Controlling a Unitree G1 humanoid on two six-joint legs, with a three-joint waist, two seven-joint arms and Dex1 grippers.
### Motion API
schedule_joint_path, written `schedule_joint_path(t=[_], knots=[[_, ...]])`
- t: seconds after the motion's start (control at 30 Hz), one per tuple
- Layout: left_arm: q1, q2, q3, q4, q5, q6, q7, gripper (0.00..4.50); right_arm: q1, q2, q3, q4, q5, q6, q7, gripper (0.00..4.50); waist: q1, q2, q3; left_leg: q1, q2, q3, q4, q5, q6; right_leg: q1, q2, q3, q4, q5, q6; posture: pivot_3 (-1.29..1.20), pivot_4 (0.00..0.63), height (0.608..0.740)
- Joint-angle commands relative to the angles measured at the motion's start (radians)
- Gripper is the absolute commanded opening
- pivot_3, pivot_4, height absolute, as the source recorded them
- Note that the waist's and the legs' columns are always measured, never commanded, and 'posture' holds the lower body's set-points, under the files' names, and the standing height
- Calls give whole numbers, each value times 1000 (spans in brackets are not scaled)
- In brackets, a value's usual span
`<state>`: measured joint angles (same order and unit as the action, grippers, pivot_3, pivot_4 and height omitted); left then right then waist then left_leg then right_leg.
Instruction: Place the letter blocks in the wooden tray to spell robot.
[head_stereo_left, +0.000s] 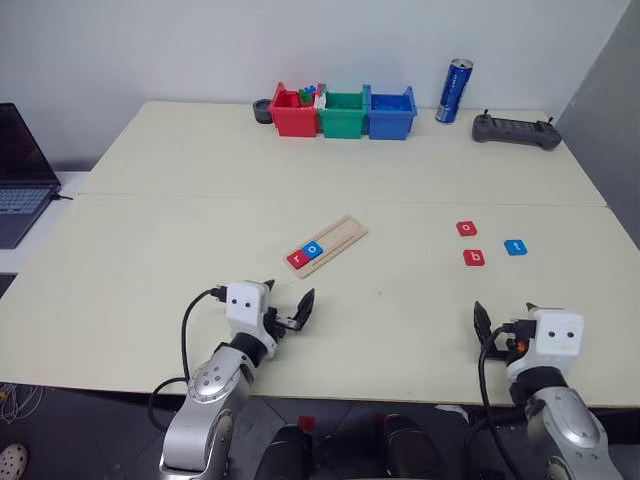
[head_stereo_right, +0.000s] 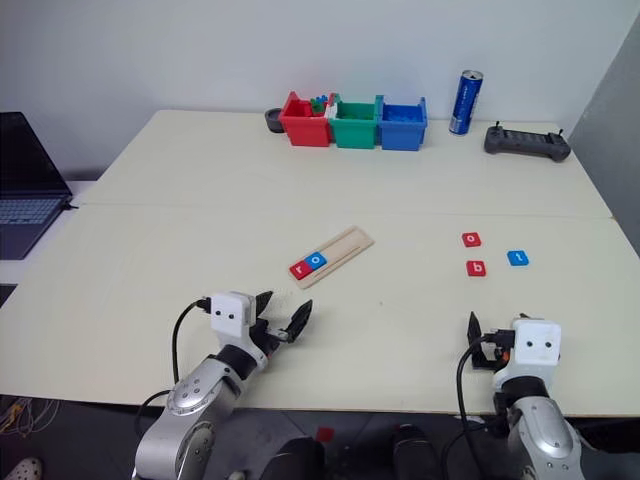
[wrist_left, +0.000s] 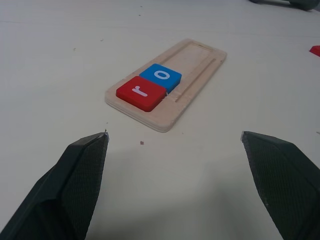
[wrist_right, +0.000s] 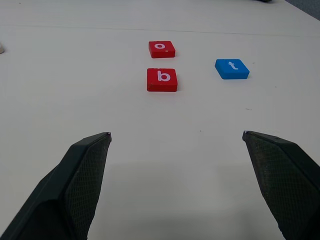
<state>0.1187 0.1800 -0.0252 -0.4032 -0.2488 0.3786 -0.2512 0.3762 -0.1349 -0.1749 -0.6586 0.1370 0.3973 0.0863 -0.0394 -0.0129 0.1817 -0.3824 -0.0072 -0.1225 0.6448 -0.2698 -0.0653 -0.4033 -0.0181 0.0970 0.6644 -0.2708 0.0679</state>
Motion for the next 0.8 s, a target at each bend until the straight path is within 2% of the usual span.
schedule_joint_path(t=[0.03, 0.8], knots=[[-6, 6, 3, -48, 15, -26, 5, 4500, 12, 8, -11, -22, -5, -36, -9, 4480, 0, 0, 0, 0, 0, 0, 0, 0, 0, 0, 0, 0, 0, 0, 0, 0, 150, 740], [-29, 15, 8, -27, 14, -36, -4, 4500, -3, 23, -3, -19, -36, -43, -19, 4480, 1, 0, 0, 0, 0, 0, 0, 0, 0, 0, 0, 0, 0, 1, -1, 0, 150, 740]])
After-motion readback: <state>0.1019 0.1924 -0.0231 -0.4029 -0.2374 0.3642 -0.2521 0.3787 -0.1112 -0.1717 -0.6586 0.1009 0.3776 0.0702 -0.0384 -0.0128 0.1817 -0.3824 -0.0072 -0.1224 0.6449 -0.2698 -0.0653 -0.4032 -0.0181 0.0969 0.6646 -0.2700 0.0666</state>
